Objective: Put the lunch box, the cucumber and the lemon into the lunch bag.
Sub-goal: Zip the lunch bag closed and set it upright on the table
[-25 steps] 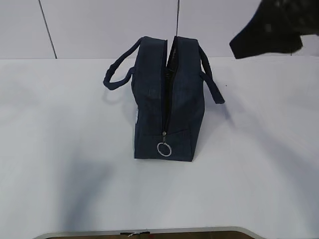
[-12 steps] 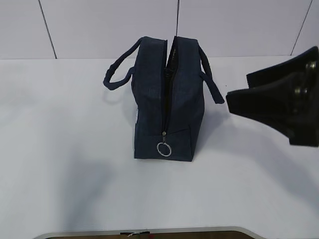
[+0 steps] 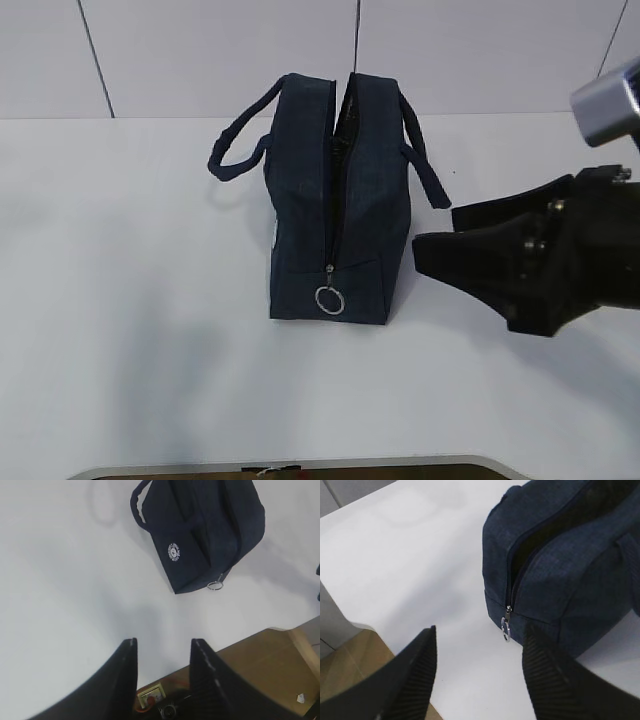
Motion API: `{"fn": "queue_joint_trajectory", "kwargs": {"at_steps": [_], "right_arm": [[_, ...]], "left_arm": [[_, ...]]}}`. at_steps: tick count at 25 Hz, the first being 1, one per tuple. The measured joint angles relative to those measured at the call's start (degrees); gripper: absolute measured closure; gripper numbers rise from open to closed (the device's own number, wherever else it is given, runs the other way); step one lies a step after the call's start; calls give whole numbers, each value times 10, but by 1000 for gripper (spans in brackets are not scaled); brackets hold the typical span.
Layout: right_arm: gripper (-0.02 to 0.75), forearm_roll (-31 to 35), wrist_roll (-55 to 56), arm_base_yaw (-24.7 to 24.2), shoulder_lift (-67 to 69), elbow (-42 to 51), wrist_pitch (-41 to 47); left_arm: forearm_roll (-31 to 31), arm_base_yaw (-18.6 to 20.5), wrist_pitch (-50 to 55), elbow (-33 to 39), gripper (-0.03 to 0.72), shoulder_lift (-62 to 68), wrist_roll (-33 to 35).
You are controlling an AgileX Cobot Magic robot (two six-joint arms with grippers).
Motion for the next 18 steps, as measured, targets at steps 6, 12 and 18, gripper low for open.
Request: {"fn": "queue_joint_trajectory", "kwargs": {"at_steps": [6,12,18], "right_arm": [[297,78,-25,0,65,1,-9],[297,83,-88,0,86,1,-5],[297,64,-135,0,86,1,64]], "left_arm": [[13,0,2,67,441,-76,-1],[13,0,3,89,450,-135,-1],[4,0,4,89,451,-149,-1]]}}
